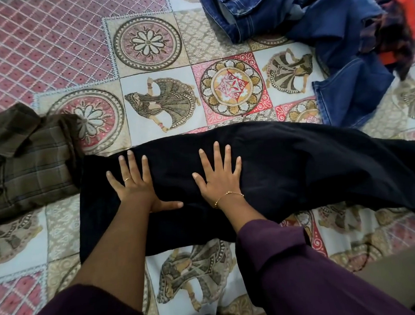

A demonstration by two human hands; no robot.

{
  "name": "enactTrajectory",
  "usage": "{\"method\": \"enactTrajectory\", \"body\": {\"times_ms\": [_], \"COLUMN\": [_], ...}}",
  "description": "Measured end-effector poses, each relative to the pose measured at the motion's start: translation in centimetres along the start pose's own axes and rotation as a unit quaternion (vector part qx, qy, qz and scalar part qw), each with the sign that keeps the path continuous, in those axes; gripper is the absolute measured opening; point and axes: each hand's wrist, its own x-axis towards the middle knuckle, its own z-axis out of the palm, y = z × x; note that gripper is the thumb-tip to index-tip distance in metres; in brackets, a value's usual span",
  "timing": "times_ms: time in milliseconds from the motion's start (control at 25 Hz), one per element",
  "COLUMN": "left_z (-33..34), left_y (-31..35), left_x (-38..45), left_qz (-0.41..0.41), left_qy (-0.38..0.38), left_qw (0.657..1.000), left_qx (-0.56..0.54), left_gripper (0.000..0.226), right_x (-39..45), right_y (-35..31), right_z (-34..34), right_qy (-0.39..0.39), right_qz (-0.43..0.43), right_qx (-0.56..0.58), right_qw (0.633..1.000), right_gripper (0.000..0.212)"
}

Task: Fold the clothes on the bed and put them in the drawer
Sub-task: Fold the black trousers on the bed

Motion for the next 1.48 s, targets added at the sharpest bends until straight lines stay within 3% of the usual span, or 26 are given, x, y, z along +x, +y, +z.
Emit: {"method": "enactTrajectory", "body": {"times_ms": [280,600,1120,1240,1360,1440,1480], "left_z": [-0.3,-0.1,1.0,2.2,3.6,3.5,3.2], "left_y": [0.4,0.5,0.5,-0.3,-0.5,1.1,2.3], "left_x": [0.2,0.2,0.8,1.0,-0.1,-0.9,-1.0], "left_qz": [-0.006,-0.004,0.006,0.041,0.073,0.102,0.133], "left_qy": [-0.019,-0.017,0.038,0.103,0.252,0.352,0.385], "left_qw": [1.0,1.0,0.999,0.993,0.95,0.91,0.895], "left_qx": [-0.01,-0.014,-0.014,-0.045,-0.167,-0.194,-0.182], "left_gripper": [0.146,0.145,0.145,0.138,0.116,0.092,0.081], "right_x": [0.3,0.7,0.6,0.6,0.3,-0.3,-0.7], "right_y": [0.1,0.0,-0.1,-0.2,0.1,1.5,2.4], "right_z": [0.5,2.0,2.0,1.3,-0.3,-1.5,-2.0], "right_qy": [0.018,0.113,0.069,0.023,-0.018,0.001,0.051], "right_qz": [-0.002,0.008,0.005,-0.01,-0.037,-0.04,-0.032], "right_qx": [-0.01,-0.019,-0.018,-0.015,-0.01,0.011,0.023], "right_qw": [1.0,0.993,0.997,1.0,0.999,0.999,0.998], "right_gripper": [0.065,0.065,0.068,0.066,0.061,0.054,0.048]}}
